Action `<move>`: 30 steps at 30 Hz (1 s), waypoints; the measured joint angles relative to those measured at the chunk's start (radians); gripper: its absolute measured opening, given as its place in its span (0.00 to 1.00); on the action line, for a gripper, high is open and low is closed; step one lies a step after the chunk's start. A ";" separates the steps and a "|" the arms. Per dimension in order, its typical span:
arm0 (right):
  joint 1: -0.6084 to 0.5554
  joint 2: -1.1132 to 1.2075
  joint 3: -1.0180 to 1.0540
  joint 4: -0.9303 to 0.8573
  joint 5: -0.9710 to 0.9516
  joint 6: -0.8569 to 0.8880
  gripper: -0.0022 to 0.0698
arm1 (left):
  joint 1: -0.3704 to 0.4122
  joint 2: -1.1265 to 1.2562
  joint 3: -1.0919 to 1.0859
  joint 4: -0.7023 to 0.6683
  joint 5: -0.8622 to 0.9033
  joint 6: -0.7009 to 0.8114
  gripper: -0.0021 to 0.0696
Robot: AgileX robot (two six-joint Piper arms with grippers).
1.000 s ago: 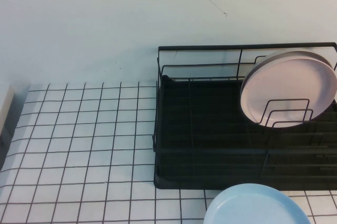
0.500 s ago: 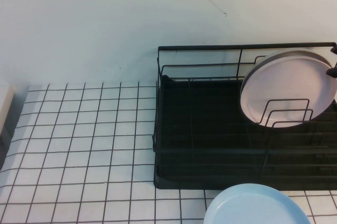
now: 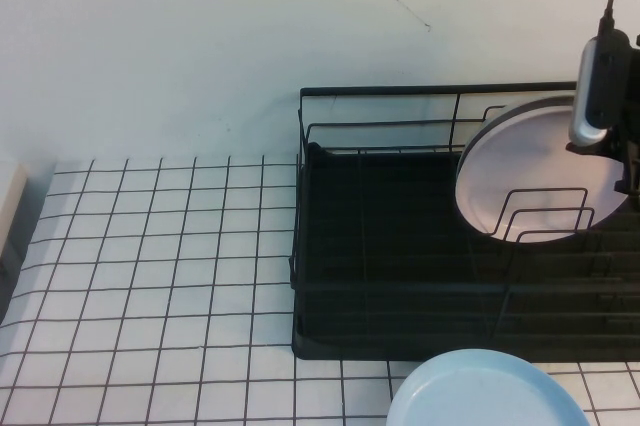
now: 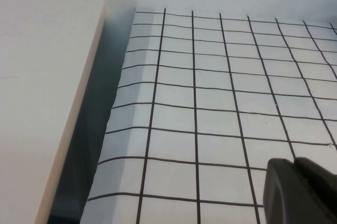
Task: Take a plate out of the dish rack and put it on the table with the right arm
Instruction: Grasp the plate from the shelf, then place the plate from the table
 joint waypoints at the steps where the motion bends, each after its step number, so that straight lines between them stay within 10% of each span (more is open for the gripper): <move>1: 0.000 0.005 0.000 0.000 -0.007 0.000 0.52 | 0.000 0.000 0.000 0.000 0.000 0.000 0.02; 10: 0.000 -0.008 0.000 0.000 -0.016 0.008 0.17 | 0.000 0.000 0.000 0.000 0.000 0.000 0.02; 19: 0.000 -0.204 0.002 -0.013 0.032 0.119 0.16 | 0.000 0.000 0.000 0.000 0.000 0.000 0.02; 30: 0.000 -0.545 0.038 -0.038 0.439 0.942 0.16 | 0.000 0.000 0.000 -0.002 0.000 0.000 0.02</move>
